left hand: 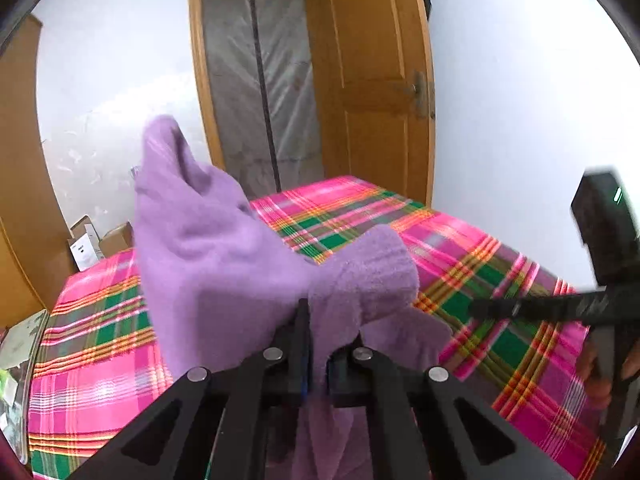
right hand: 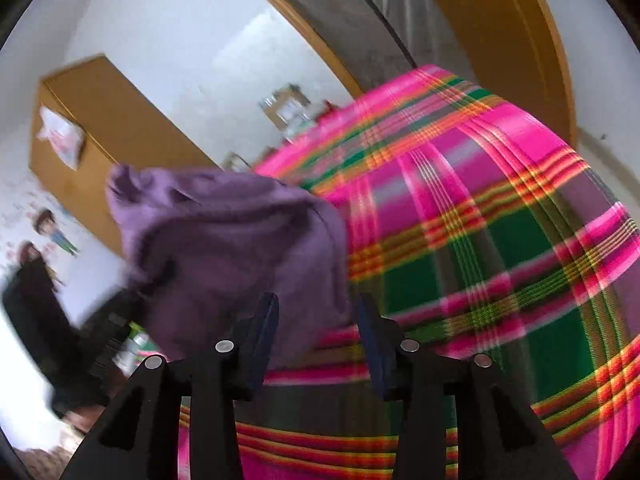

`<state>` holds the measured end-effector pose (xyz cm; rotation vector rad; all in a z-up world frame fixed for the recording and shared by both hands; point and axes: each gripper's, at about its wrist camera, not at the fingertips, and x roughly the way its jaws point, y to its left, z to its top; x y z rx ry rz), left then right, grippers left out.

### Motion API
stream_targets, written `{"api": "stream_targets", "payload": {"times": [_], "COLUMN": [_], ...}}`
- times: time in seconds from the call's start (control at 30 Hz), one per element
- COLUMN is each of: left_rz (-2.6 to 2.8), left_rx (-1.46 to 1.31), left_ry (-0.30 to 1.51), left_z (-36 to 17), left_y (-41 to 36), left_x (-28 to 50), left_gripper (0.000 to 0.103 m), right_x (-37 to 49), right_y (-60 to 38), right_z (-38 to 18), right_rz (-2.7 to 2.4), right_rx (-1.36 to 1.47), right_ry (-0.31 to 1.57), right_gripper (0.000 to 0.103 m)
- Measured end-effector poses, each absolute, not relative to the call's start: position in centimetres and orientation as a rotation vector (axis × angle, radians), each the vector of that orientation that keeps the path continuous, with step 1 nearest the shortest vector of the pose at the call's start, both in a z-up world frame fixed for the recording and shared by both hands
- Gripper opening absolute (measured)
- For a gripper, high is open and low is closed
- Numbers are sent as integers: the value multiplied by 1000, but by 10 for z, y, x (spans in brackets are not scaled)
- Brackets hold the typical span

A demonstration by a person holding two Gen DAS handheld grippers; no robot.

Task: Fold clothes
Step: 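Lift the lilac garment with both grippers and shake it out above the bed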

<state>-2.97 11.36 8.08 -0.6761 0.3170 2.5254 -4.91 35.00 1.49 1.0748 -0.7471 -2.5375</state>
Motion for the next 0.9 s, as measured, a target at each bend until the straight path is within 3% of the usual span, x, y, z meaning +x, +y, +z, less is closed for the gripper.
{"api": "stream_targets", "payload": {"times": [0.23, 0.53, 0.57, 0.6, 0.7, 0.77, 0.9], "left_rz": [2609, 2719, 2728, 2737, 2772, 2802, 2865], "left_rx": [-572, -486, -484, -482, -480, -484, -495], "left_ry": [232, 120, 107, 94, 82, 78, 26], "left_z": [116, 148, 150, 152, 154, 154, 154], "left_y": [77, 20, 14, 8, -9, -22, -57], "left_x": [-39, -44, -46, -48, -48, -47, -44], "left_gripper": [6, 5, 6, 6, 6, 6, 6], "right_x": [-72, -98, -104, -109, -121, -126, -134], "right_y": [323, 296, 290, 284, 268, 260, 248], "right_z": [4, -4, -2, 0, 13, 29, 74], "right_rz": [-2527, -2324, -2295, -2267, -2266, -2309, -2432], "right_rx": [1191, 1163, 1147, 1132, 1102, 1067, 952], "right_ry": [-631, -900, -913, -926, -873, -794, -672], "right_gripper": [54, 61, 57, 44, 19, 13, 12]}}
